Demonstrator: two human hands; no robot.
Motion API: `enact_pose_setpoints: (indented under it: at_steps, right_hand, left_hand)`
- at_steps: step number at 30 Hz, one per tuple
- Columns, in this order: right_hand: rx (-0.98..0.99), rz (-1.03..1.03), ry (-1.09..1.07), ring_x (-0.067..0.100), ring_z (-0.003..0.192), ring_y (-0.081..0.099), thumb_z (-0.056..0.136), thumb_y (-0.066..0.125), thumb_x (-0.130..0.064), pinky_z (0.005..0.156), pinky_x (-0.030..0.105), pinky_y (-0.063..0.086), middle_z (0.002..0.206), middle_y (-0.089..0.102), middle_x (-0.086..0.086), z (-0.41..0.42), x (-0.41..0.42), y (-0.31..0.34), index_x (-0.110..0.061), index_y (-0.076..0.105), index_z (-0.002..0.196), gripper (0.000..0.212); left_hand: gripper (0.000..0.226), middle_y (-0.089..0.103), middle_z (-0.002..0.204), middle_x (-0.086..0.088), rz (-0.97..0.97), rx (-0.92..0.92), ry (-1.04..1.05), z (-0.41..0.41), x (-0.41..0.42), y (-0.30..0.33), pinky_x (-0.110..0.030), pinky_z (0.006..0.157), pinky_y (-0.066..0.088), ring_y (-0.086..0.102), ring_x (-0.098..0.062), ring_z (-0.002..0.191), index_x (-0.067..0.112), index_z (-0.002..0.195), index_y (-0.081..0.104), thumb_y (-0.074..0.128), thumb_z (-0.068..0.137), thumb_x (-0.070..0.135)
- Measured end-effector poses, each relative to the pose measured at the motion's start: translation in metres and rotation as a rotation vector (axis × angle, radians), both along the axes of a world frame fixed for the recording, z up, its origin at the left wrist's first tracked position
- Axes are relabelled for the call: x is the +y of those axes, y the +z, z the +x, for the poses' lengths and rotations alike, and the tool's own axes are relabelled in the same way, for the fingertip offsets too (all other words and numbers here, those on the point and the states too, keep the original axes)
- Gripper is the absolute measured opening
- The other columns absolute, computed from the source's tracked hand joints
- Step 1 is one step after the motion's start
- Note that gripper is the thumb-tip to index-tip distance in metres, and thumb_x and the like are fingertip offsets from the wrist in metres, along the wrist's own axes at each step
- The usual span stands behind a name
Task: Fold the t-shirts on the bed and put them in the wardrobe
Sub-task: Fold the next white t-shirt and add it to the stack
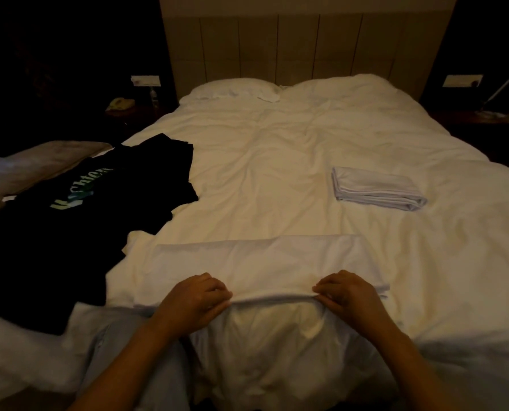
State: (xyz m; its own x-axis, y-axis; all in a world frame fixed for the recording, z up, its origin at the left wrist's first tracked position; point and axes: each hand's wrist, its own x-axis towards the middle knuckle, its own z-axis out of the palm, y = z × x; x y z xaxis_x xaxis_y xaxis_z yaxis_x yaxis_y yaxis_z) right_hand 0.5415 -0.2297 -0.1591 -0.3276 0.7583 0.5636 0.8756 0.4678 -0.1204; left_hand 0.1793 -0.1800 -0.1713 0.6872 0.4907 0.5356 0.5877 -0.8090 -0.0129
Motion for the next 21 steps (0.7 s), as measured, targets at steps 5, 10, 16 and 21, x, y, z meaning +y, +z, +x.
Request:
enact_pose_setpoints:
  at_steps: [5,10,16,21]
  right_hand:
    - [0.229,0.004,-0.127,0.018,0.075,0.067,0.093,0.046,-0.05,0.081,0.027,0.046,0.079,0.074,0.0,0.009,0.001,0.009,-0.016,0.077,0.078,0.048]
    - [0.304,-0.301,-0.537,0.031,0.126,0.051,0.098,0.048,-0.042,0.109,0.04,0.036,0.138,0.056,0.015,0.02,-0.004,-0.001,-0.013,0.066,0.124,0.042]
    - [0.515,-0.314,-0.631,0.023,0.104,0.052,0.096,0.056,-0.04,0.086,0.032,0.04,0.113,0.06,0.006,0.022,-0.01,-0.002,-0.015,0.064,0.104,0.028]
    - [0.582,-0.296,-0.71,0.022,0.095,0.056,0.095,0.049,-0.052,0.086,0.037,0.047,0.1,0.061,0.003,0.025,-0.011,0.002,-0.019,0.059,0.095,0.034]
  left_hand:
    - [0.05,0.067,0.11,0.003,-0.14,0.007,0.059,0.036,-0.004,0.008,-0.028,0.075,0.053,0.059,-0.013,0.095,0.022,0.118,0.067,0.031,0.102,0.053]
    - [0.058,0.057,0.133,-0.002,-0.315,0.065,0.122,0.107,0.007,0.021,-0.033,0.093,0.041,0.052,-0.019,0.116,0.022,0.133,0.059,0.028,0.097,0.055]
    - [0.063,0.048,0.146,-0.005,-0.403,0.066,0.098,0.189,0.033,0.032,-0.031,0.106,0.029,0.043,-0.021,0.132,0.02,0.141,0.05,0.028,0.092,0.053]
    - [0.048,0.048,0.146,-0.011,-0.471,0.008,0.117,0.245,0.063,0.035,-0.033,0.11,0.03,0.046,-0.028,0.131,0.011,0.145,0.044,0.045,0.102,0.032]
